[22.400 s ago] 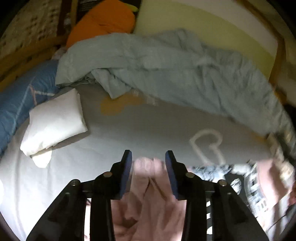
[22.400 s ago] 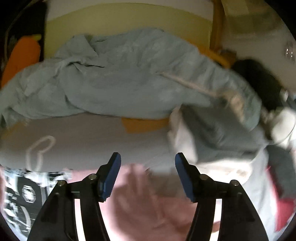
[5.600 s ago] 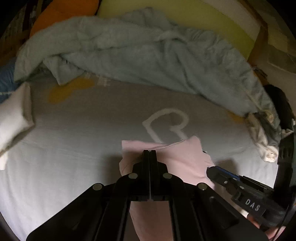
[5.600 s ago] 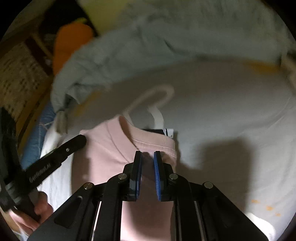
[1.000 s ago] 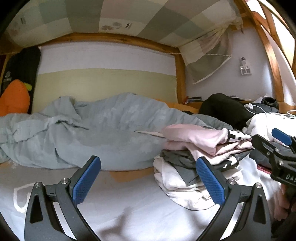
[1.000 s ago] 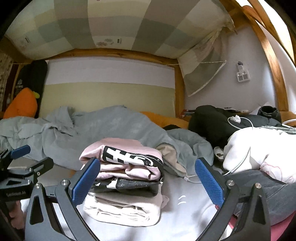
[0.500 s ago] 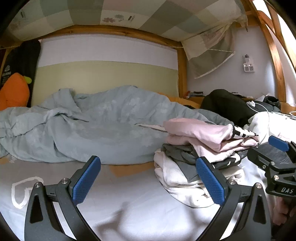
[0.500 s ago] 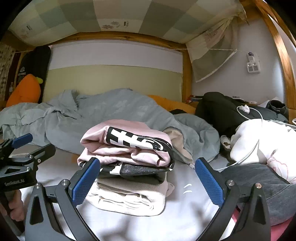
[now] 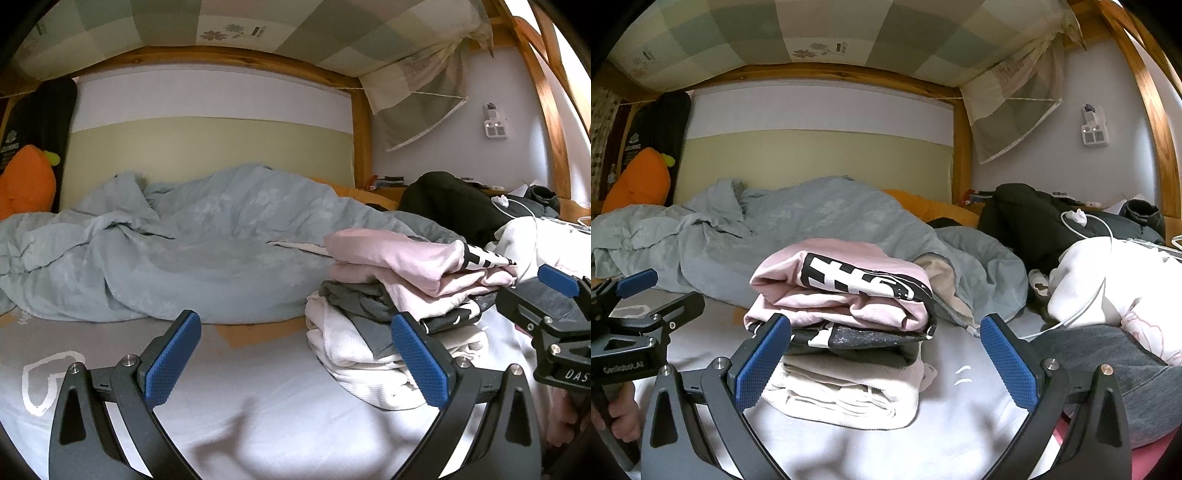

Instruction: Fold small clothes

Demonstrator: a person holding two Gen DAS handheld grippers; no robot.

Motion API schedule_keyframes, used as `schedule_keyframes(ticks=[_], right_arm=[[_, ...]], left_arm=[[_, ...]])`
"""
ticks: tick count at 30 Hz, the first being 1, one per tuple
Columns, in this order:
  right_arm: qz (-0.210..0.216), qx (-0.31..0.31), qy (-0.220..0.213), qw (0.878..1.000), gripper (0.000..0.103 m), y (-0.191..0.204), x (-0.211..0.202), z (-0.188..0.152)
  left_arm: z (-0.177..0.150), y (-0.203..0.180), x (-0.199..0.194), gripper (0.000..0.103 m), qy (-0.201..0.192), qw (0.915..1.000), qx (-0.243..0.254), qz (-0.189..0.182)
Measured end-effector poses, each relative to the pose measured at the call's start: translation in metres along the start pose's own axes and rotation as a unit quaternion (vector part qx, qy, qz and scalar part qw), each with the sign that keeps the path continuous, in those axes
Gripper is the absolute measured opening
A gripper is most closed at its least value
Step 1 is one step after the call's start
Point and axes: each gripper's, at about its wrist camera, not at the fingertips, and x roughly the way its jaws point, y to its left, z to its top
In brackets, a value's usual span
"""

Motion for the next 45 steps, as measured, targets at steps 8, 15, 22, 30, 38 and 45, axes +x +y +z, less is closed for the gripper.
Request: schedule_keyframes(ticks=[8,15,22,30,38,45], right_arm=[[-0.002,0.003,-0.001,1.0,0.103,-0.002,-0.001,0.001],[-0.002,0.005,0.004,1.0,0.103,-0.005,0.0,0.001],[-0.002,0.006,0.002,1.0,0.103,-0.007,0.001,0.002],[0.002,-0.001,-0.002,1.0,0.103,-0.009,0.006,0.003],[0.004,-0.002,-0.001,1.0,0.103,-0.009,0.008,0.004],[0.004,-0.004,-0.004,1.0,0.103,-0.009,0.011,0.004]], left_arm=[[0.0,0.002,0.002,0.102,0.004,1.0,-0.005,-0.003],[0.0,0.001,0.002,0.102,0.002,1.0,-0.003,-0.004],[0.0,-0.003,0.003,0.102,0.003,1.0,0.004,-0.004],[-0.001,-0.007,0.002,0.103,0.004,1.0,0.009,-0.001],[-0.001,-0.007,0.003,0.102,0.006,0.9999,0.01,0.001],[-0.001,-0.008,0.001,0.103,0.002,0.9999,0.017,-0.002]])
